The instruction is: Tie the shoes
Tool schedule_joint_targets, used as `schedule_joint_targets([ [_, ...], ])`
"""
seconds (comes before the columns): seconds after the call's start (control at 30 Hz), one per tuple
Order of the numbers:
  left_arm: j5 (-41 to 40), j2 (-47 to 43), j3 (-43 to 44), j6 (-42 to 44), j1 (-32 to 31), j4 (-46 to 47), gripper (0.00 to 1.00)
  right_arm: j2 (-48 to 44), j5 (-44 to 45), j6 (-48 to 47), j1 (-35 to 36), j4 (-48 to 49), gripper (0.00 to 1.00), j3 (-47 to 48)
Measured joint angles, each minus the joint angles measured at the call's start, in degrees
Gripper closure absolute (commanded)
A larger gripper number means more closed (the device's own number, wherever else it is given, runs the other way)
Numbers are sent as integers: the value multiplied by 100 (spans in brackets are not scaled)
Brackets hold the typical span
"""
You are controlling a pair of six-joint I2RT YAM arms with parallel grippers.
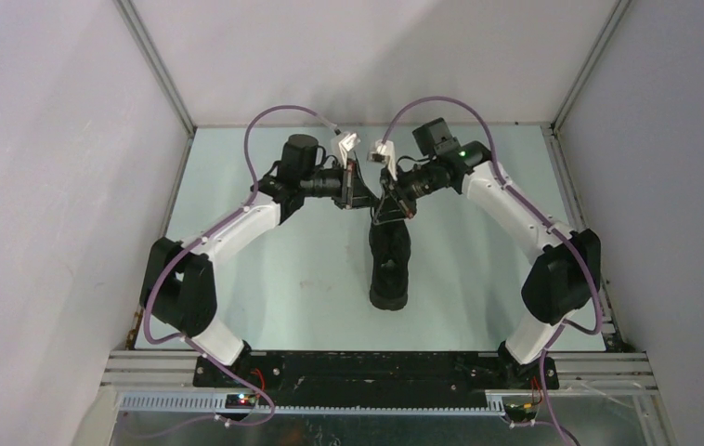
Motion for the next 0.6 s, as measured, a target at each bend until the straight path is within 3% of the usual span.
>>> schedule_joint_targets([
  [0.23,-120,0,-11,35,35,413,100,-2,-693,448,-570,-98,100,208],
  [0.43,-7,0,-37,-356,-20,546,100,-11,-997,1027,-387,463,100,-490],
  [0.6,-9,15,-76,-601,-28,461,100,-11,-669,1005,-195,634,100,-511],
])
